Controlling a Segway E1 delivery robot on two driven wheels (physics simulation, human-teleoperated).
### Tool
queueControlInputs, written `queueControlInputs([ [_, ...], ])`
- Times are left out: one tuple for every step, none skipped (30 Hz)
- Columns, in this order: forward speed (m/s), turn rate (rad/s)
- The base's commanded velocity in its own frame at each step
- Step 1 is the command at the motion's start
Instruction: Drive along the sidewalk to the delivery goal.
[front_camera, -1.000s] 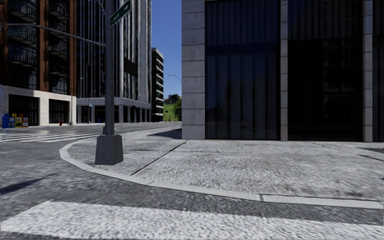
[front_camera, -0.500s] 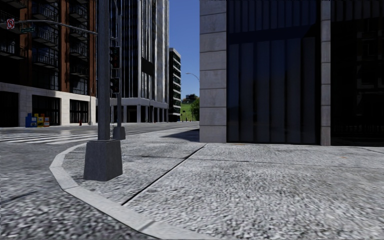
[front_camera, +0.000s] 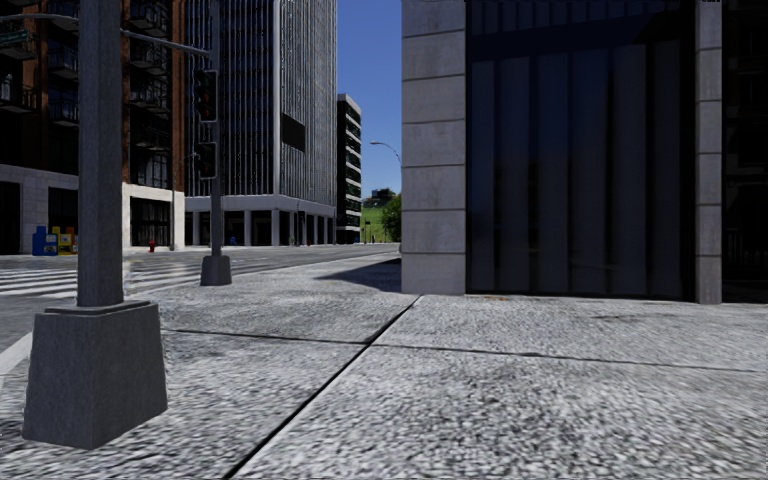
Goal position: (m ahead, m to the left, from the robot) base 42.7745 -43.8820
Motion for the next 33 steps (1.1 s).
queueControlInputs([
  [2.0, 0.0],
  [2.0, 0.08],
  [2.0, 0.15],
  [2.0, 0.22],
  [2.0, 0.22],
  [2.0, 0.24],
  [2.0, 0.25],
  [2.0, 0.26],
  [2.0, 0.26],
  [2.0, 0.26],
  [2.0, 0.26],
  [2.0, 0.27],
  [2.0, 0.27],
  [2.0, 0.27],
  [2.0, 0.27],
  [2.0, 0.27],
  [2.0, 0.27],
  [2.0, 0.28],
  [2.0, 0.29],
  [2.0, 0.29],
  [2.0, 0.3],
  [2.0, 0.3],
  [2.0, 0.3],
  [2.0, 0.3],
  [2.0, 0.3],
  [2.0, 0.3],
  [2.0, 0.3],
  [2.0, 0.3],
  [2.0, 0.23],
  [2.0, 0.14],
  [2.0, 0.14],
  [2.0, 0.06],
  [2.0, 0.01],
])
